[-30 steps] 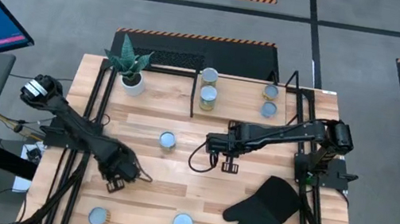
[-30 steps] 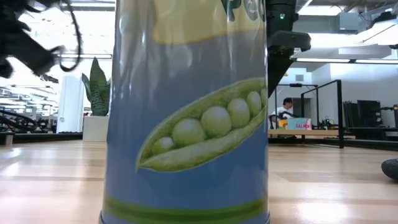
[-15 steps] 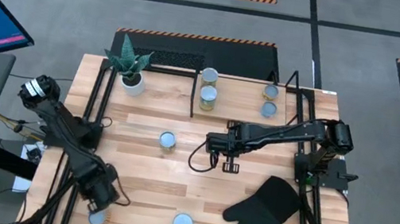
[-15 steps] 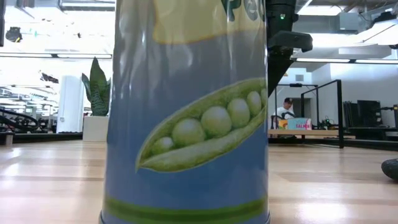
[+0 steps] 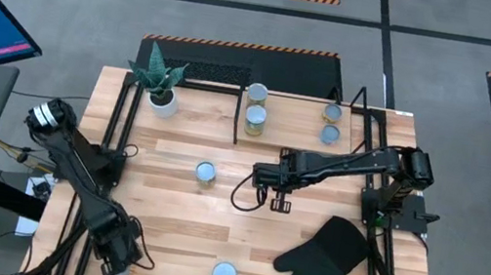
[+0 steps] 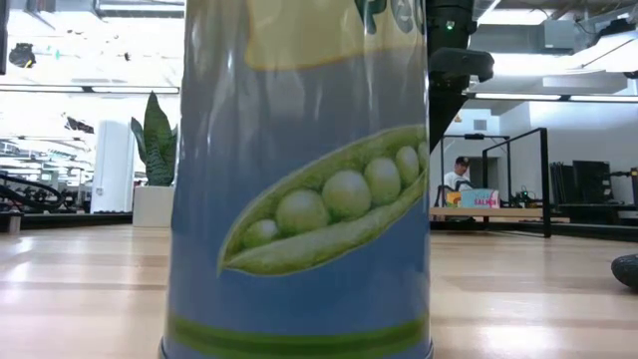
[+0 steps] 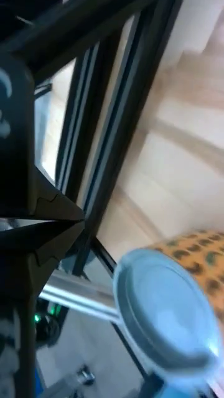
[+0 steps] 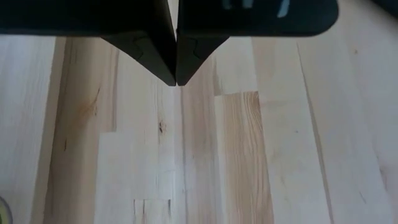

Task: Pick and place cans onto a shelf
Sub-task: Move the canned black beans to the center of the table

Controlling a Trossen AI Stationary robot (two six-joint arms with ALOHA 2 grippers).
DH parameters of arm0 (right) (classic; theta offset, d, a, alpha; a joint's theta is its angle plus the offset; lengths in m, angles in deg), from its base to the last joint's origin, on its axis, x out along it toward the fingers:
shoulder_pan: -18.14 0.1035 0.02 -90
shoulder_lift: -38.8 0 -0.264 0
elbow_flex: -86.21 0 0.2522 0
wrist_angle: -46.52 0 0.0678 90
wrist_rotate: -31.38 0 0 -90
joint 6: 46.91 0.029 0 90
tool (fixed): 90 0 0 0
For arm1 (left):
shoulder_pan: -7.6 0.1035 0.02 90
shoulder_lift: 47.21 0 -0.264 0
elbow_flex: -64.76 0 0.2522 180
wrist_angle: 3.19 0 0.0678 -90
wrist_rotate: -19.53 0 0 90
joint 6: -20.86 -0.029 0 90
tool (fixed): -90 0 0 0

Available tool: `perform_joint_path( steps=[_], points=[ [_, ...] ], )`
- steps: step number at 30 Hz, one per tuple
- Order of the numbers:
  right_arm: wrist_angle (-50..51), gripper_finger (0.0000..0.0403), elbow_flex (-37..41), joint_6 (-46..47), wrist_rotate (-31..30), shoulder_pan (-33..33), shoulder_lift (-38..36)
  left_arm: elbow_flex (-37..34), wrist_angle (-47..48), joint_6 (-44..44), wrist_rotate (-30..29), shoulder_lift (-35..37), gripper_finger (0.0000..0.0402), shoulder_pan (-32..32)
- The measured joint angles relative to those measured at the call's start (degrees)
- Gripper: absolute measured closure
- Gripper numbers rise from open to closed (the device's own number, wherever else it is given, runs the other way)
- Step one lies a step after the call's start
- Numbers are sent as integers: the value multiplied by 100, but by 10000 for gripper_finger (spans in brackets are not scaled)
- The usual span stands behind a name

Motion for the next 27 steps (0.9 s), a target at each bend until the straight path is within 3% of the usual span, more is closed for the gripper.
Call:
perform_joint_path(
  steps=[13,17,24,27],
  points=[
    [23,374,0,189,-2,0,0,1403,-49,-1167,60,-1937,401,-144],
    [35,378,0,260,-3,0,0,1687,-39,-1703,-1059,-2295,401,8],
    [130,378,0,274,-4,0,0,1734,616,-2292,-3662,-2246,401,840],
    [318,375,-1,431,-5,1,0,1905,929,-2365,-4054,-2246,401,1144]
  ],
)
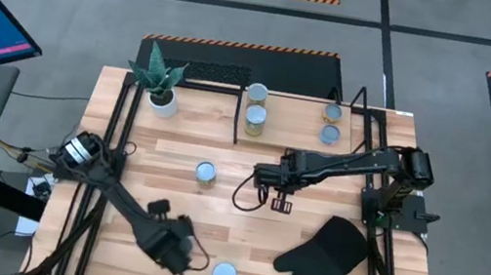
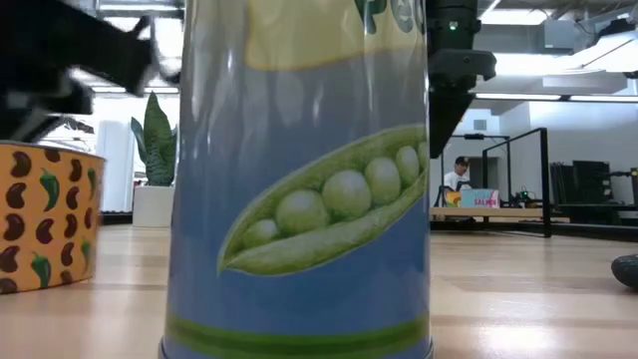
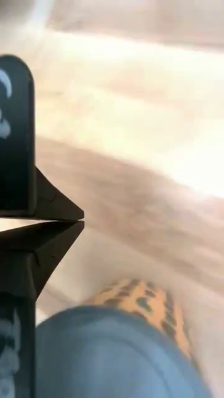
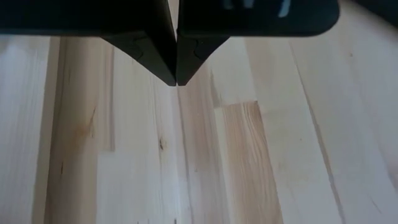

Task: Pick and place cans onto a shelf
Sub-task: Move the canned black beans to the center of the table, then adjust the canned green peas in the table

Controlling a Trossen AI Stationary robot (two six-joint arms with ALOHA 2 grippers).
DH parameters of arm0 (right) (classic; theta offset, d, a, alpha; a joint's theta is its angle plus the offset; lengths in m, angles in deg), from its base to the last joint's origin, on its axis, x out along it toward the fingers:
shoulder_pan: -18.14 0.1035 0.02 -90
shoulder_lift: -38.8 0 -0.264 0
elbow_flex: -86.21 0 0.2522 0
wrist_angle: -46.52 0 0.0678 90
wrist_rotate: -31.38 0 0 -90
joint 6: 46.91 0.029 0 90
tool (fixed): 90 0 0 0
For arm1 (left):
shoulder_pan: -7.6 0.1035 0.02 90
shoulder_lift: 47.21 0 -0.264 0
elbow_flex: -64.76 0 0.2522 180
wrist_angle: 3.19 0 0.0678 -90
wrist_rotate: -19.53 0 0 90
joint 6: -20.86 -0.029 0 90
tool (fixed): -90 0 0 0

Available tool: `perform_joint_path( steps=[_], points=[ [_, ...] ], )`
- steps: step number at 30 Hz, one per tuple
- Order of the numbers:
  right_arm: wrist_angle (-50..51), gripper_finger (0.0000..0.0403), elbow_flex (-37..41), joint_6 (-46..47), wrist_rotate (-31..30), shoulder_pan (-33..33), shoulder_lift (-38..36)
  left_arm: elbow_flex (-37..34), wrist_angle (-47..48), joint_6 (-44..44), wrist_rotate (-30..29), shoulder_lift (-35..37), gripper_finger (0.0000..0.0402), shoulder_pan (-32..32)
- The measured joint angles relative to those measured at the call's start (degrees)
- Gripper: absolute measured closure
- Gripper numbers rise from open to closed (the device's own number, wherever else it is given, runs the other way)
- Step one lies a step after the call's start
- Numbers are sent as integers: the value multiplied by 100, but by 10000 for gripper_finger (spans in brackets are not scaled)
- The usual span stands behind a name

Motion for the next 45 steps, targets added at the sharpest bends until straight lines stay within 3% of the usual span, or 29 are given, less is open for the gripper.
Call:
perform_joint_path(
  steps=[6,12,15,20,22,28,33,39,45],
  points=[
    [544,377,-1,115,-1,-1,0,542,-104,-1085,1196,4,401,-67],
    [547,378,-1,186,-3,1,0,716,-613,-1311,1188,7,401,-150],
    [543,375,-1,186,-3,6,0,715,-612,-1325,810,-35,401,-149],
    [524,376,-1,186,-3,6,0,714,-1353,-1548,-1523,-34,401,85],
    [535,378,-1,228,-3,6,0,714,-1357,-1713,-1979,-10,401,176],
    [926,378,-1,378,-8,44,0,712,-413,-1765,-1080,-9,401,182],
    [1149,375,-1,378,-8,52,0,712,585,-1739,-1567,-9,401,271],
    [1379,379,-1,497,-10,79,0,709,1622,-2238,-1680,-11,401,1004],
    [1363,378,-1,527,-45,190,0,185,1428,-3124,-1659,-11,401,1698]
  ],
)
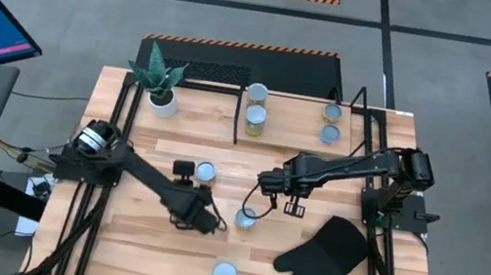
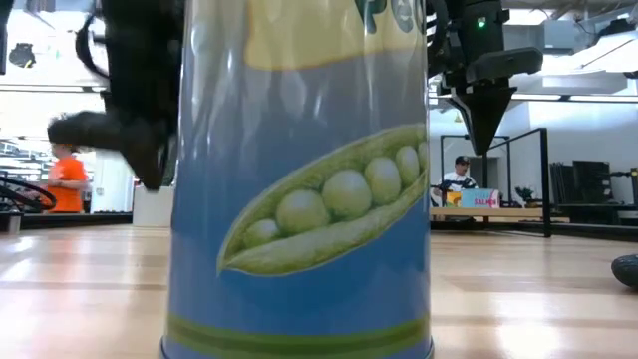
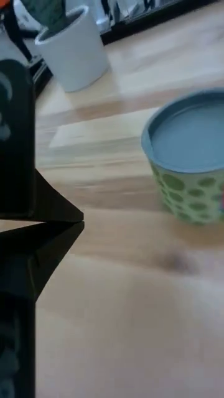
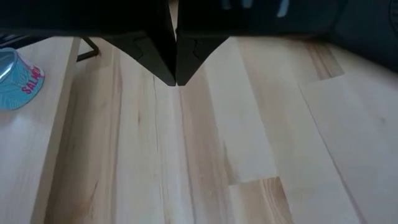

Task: Pick and place cans onto a shelf
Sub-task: Adjust the canned green peas in the table, then move the canned peas to the center of the table

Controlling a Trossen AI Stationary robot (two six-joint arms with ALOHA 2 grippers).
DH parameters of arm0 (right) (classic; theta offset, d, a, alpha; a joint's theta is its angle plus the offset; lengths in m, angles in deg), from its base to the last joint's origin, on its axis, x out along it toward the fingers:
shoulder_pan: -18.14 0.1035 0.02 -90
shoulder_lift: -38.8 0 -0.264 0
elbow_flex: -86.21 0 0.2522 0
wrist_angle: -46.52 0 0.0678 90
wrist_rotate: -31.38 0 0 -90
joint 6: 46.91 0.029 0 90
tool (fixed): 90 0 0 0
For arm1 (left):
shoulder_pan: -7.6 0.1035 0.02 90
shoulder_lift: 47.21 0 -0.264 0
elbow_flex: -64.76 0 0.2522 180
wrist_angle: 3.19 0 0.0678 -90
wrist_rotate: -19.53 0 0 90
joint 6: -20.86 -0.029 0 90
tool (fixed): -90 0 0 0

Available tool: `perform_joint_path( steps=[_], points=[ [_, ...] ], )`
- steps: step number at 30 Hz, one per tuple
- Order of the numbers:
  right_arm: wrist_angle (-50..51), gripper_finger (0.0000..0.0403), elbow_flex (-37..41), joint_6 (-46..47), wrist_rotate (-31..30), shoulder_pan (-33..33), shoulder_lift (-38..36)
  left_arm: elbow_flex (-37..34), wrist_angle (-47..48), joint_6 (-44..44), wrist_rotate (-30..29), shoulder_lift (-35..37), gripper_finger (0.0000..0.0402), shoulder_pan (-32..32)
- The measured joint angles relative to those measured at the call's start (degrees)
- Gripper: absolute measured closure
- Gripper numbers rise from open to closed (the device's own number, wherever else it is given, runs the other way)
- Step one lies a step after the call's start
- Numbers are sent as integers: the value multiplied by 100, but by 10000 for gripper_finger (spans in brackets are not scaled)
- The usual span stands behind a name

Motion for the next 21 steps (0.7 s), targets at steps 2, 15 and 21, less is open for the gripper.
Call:
perform_joint_path(
  steps=[2,15,21],
  points=[
    [-10,376,0,-1,-4,51,0,-337,-186,-137,-27,-4,401,165],
    [-89,380,0,-57,-6,78,0,-924,-3926,-2200,-897,-4,401,1209],
    [-379,375,0,-456,-6,-92,0,-924,-3609,-2224,-629,-4,401,1267]
  ],
)
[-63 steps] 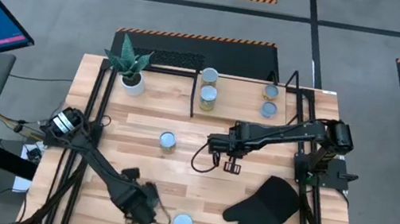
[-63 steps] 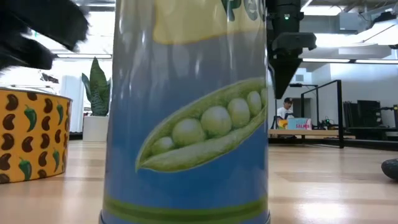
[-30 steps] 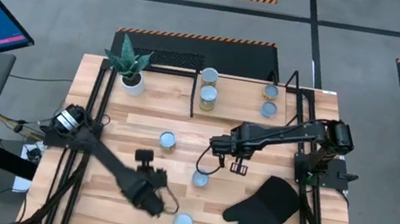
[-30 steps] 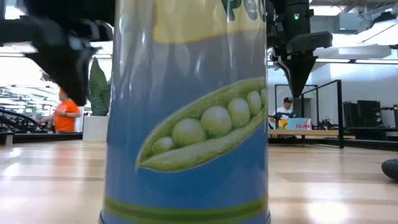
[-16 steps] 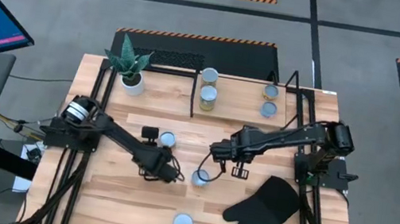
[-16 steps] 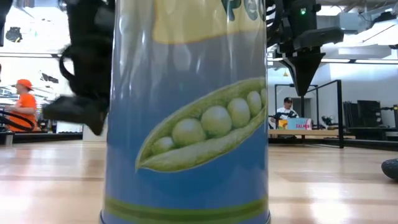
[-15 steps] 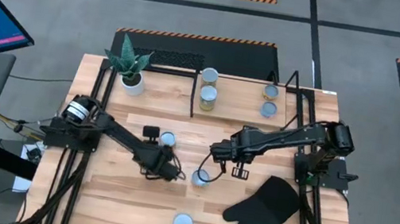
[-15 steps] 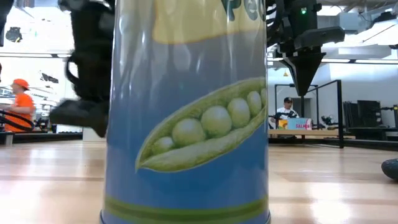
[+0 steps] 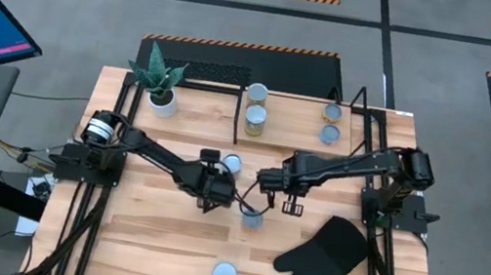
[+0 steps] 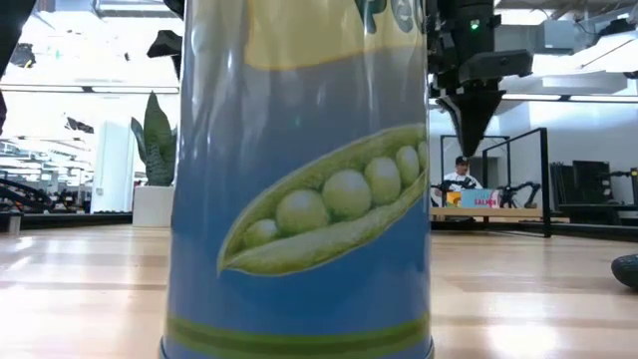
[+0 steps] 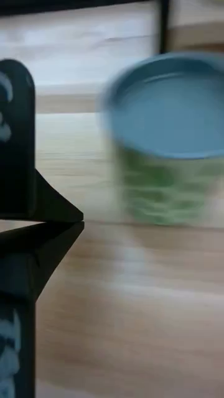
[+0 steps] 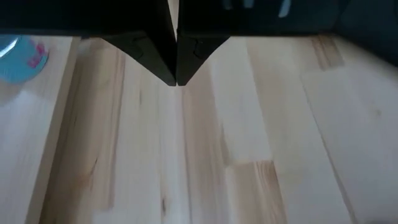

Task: Pick and place cans onto a shelf
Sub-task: Move the canned peas to the center of the table

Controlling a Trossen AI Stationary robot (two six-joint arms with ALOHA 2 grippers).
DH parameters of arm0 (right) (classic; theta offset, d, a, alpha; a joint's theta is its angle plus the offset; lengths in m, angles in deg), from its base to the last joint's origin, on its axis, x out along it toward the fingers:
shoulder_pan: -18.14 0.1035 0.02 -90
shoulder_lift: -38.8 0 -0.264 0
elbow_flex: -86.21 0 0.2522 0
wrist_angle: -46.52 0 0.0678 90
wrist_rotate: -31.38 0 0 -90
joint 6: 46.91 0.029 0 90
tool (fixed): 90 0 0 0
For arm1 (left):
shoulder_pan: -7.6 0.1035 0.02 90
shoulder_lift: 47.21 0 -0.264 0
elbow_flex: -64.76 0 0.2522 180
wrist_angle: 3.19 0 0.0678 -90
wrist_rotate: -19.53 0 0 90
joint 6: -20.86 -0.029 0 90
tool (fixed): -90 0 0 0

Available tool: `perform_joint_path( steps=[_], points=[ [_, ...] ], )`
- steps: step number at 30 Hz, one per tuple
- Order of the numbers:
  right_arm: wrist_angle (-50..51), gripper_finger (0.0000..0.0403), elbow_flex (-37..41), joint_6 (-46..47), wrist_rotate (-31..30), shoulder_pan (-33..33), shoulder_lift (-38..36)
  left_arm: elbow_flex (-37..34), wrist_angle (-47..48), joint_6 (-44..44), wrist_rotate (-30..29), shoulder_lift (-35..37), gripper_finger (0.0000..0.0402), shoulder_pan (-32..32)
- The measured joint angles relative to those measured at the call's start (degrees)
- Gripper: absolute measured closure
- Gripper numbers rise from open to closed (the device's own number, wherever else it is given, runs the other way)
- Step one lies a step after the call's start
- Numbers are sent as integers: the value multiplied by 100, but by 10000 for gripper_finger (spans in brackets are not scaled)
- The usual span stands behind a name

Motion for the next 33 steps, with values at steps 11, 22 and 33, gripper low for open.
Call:
perform_joint_path(
  steps=[11,22,33],
  points=[
    [-470,374,0,-300,22,-298,0,-4,2189,2073,713,178,401,-766],
    [-24,374,0,-900,44,-316,0,-4,329,2721,3076,636,401,-2161],
    [1521,381,29,1001,-949,-439,-47,-2,-2794,2911,2459,636,401,-2788]
  ],
)
